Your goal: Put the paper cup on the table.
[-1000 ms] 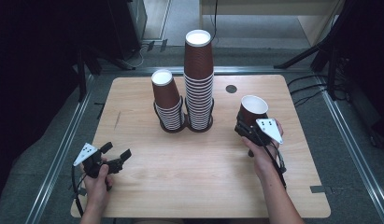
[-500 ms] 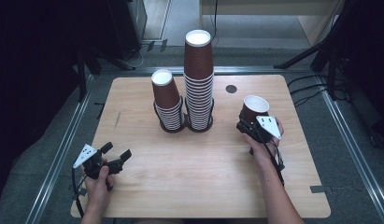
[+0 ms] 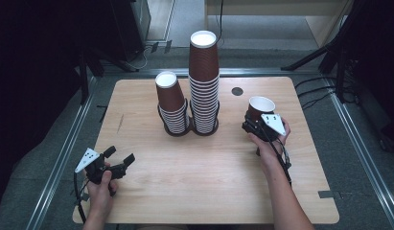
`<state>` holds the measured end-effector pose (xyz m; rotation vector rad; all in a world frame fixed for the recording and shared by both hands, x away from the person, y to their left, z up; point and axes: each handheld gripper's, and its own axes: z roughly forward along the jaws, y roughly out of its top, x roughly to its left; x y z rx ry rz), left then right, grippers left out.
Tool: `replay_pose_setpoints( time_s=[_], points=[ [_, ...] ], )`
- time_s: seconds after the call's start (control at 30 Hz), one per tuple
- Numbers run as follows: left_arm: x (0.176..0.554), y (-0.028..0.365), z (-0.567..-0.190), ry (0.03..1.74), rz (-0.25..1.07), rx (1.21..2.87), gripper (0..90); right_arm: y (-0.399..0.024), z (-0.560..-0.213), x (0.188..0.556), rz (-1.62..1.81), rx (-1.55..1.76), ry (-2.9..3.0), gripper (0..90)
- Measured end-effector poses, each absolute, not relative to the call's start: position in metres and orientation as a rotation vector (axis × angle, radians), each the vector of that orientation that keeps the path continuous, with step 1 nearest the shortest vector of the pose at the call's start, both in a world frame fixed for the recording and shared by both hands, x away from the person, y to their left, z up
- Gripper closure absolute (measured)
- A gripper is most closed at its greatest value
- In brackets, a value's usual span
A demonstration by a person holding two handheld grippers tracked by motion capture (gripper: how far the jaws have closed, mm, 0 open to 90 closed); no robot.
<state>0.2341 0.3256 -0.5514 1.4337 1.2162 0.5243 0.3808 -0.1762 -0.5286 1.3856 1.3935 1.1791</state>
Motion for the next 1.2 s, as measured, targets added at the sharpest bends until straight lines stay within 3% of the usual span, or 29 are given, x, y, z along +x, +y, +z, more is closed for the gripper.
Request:
replay_pose_setpoints(
  time_s=[0.87, 0.97, 1.07, 1.2],
  points=[
    [0.235, 0.324, -0.551, 1.215, 0.521, 1.445, 0.0, -0.179, -0.54, 0.379, 1.094, 1.489, 1.478, 13.4],
    [0.235, 0.324, -0.551, 1.214, 0.522, 1.447, 0.0, -0.181, -0.54, 0.378, 1.112, 1.482, 1.483, 9.5],
    [0.235, 0.324, -0.551, 1.214, 0.522, 1.448, 0.0, -0.18, -0.539, 0.376, 1.118, 1.47, 1.515, 0.0],
    [0.235, 0.324, -0.551, 1.214, 0.523, 1.451, 0.0, -0.181, -0.535, 0.373, 1.137, 1.493, 1.539, 0.0]
  ],
)
